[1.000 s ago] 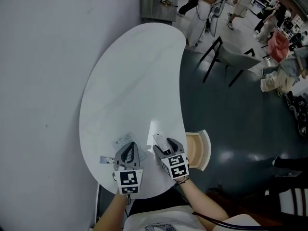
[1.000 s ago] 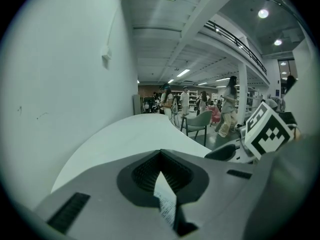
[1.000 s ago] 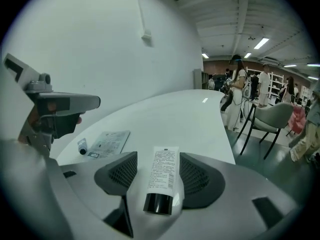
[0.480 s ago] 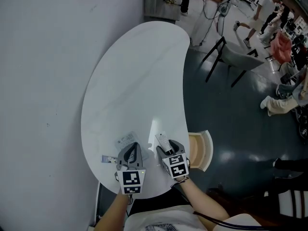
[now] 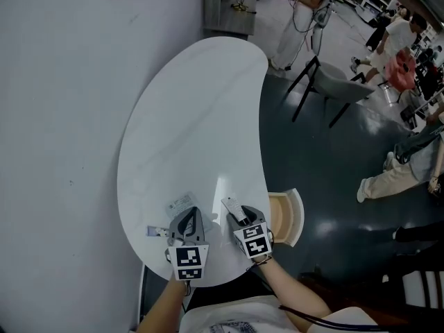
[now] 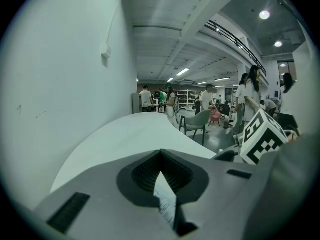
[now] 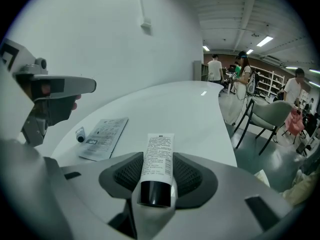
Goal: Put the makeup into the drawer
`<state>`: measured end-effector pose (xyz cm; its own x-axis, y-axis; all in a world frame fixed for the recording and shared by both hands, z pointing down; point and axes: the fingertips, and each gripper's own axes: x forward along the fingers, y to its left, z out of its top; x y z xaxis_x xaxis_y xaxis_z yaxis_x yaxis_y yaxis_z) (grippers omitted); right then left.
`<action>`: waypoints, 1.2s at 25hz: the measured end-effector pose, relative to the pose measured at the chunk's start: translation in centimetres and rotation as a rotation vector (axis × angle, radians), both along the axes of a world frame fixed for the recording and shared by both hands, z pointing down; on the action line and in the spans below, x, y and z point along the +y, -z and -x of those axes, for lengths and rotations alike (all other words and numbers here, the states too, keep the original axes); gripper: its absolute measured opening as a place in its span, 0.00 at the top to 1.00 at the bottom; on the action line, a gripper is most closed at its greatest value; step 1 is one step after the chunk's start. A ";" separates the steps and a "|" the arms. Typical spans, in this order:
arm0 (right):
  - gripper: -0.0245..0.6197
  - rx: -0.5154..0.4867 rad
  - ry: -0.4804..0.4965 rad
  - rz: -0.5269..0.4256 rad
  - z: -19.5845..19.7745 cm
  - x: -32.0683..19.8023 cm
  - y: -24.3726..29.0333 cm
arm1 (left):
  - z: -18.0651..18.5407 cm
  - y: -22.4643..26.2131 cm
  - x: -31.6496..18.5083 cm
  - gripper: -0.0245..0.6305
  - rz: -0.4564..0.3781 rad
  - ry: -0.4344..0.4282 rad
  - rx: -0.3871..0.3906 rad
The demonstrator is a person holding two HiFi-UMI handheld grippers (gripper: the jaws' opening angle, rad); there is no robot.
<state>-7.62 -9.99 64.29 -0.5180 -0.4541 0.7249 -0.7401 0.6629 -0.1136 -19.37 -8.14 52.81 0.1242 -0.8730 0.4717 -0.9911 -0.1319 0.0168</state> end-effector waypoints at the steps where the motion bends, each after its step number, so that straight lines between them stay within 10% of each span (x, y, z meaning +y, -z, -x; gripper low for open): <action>1: 0.65 -0.001 -0.005 -0.005 -0.2 0.1 0.2 | 0.0 0.2 0.1 0.94 -0.003 -0.001 0.000; 12: 0.66 -0.042 -0.065 -0.063 -2.7 0.6 4.6 | -2.0 1.7 -0.3 0.94 -0.025 -0.041 0.004; 30: 0.66 -0.058 -0.200 -0.027 -17.2 -2.4 3.5 | -15.5 -0.8 -3.6 0.94 0.031 -0.136 -0.007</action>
